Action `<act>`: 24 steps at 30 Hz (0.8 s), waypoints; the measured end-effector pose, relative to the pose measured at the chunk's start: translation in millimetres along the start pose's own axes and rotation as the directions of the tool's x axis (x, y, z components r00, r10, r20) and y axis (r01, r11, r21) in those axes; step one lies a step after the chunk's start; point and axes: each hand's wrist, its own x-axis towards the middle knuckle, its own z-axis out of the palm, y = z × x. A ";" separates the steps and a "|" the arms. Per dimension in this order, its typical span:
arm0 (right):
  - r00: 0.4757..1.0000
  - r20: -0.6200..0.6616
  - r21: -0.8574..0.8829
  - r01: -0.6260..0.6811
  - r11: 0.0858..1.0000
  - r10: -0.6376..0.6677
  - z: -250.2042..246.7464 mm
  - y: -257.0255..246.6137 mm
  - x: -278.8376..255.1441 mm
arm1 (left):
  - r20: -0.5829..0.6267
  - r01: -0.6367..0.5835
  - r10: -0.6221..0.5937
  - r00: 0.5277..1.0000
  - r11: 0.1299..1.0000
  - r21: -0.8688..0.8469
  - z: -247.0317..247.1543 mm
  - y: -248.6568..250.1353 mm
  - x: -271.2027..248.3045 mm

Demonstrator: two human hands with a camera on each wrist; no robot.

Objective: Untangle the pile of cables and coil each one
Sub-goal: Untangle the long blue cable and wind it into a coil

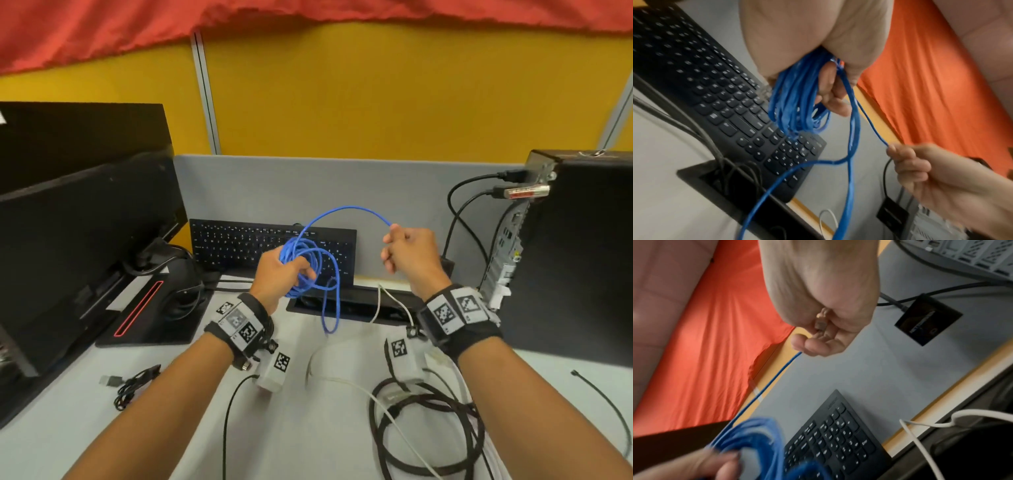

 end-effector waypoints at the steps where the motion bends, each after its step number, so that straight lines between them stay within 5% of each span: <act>1: 0.999 -0.042 0.042 -0.025 0.999 0.027 -5.0 0.0 5.3 | 0.018 0.011 -0.011 1.000 1.000 -0.023 -7.1 0.6 2.0; 8: 0.932 -0.356 0.192 0.005 0.981 0.065 -28.4 -5.3 35.8 | 0.186 0.078 -0.057 0.981 0.991 -0.107 -49.2 -10.6 4.0; 10: 0.955 -0.296 0.079 0.010 0.997 0.013 -24.1 -7.9 35.4 | 0.163 0.069 -0.054 0.985 0.994 -0.084 -47.3 -14.7 0.8; 12: 0.989 -0.144 -0.247 0.006 0.969 -0.043 -17.4 -10.0 30.2 | 0.120 0.065 -0.061 0.991 0.997 -0.032 -39.5 -12.8 1.8; 15: 0.987 0.010 -0.791 0.107 0.602 -0.162 -5.7 -12.3 9.4 | 0.101 0.032 -0.048 0.994 0.988 0.154 -23.8 0.2 8.3; 16: 0.956 0.057 -0.826 0.208 0.523 -0.289 0.3 -14.2 -1.7 | 0.104 0.021 -0.044 0.994 0.976 0.218 -18.3 5.8 10.4; 18: 0.810 0.202 -0.767 0.480 0.425 -0.550 16.0 -17.1 -23.2 | 0.107 0.003 -0.036 0.994 0.957 0.291 -7.1 18.4 12.2; 19: 0.761 0.289 -0.706 0.579 0.407 -0.581 24.5 -17.0 -31.4 | 0.114 -0.007 -0.027 0.993 0.957 0.289 -1.4 24.4 12.4; 21: 0.787 0.441 -0.650 0.611 0.451 -0.431 38.0 -14.5 -42.8 | 0.128 0.002 -0.027 0.991 0.982 0.191 8.5 35.4 12.5; 24: 0.847 0.478 -0.533 0.490 0.690 -0.232 42.8 -2.1 -42.4 | 0.129 0.115 -0.121 0.984 0.992 0.055 15.4 48.5 10.9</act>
